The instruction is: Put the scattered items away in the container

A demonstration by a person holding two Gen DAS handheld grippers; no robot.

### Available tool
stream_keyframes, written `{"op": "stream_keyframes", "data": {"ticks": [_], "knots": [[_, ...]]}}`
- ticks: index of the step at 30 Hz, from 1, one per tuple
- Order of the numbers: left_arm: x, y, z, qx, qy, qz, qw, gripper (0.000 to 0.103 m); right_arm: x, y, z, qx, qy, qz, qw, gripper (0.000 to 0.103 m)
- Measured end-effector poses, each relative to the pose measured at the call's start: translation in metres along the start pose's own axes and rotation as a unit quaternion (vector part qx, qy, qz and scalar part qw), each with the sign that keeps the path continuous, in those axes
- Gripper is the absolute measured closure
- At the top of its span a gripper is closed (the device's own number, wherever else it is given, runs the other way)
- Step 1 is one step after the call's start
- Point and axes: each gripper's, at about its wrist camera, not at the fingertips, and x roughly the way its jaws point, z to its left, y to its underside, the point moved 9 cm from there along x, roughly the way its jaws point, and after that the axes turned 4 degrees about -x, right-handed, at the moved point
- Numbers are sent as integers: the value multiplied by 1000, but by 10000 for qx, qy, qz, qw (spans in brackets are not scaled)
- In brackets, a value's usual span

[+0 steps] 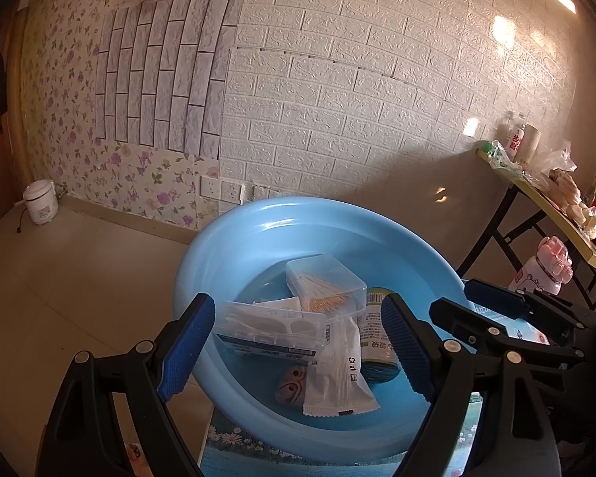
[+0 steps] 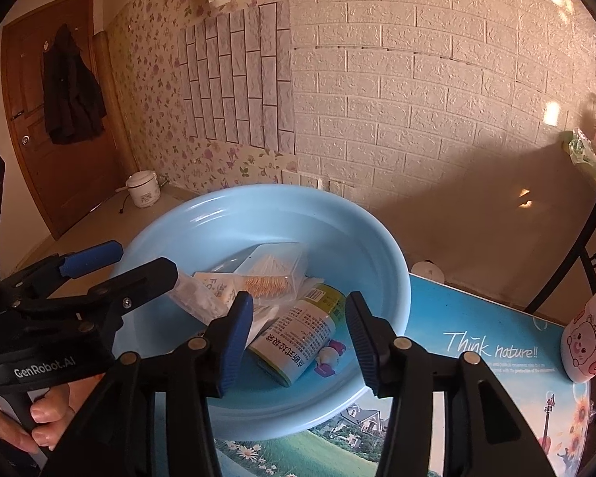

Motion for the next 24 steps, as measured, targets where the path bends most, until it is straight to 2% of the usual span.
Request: {"op": "stream_keyframes", "data": {"ticks": [12,15,22,23,24], "knots": [[-7,0,-10,106,-54,32,9999,13,-20,5,-16,246,231,4,9994,53],[-9,1,-18,124,-18,37,9999,11,-31,9,-21,353,314,-19,9989,42],[-12,9,-48,347,74,283,9990,5,-56,20,-44,545,591,-1,9968,38],[-13,9,-52,388,84,284,9988,5,-60,22,-48,596,635,-4,9962,31],[-16,9,-57,430,97,284,9986,4,-65,24,-52,654,686,-10,9955,29]]}}
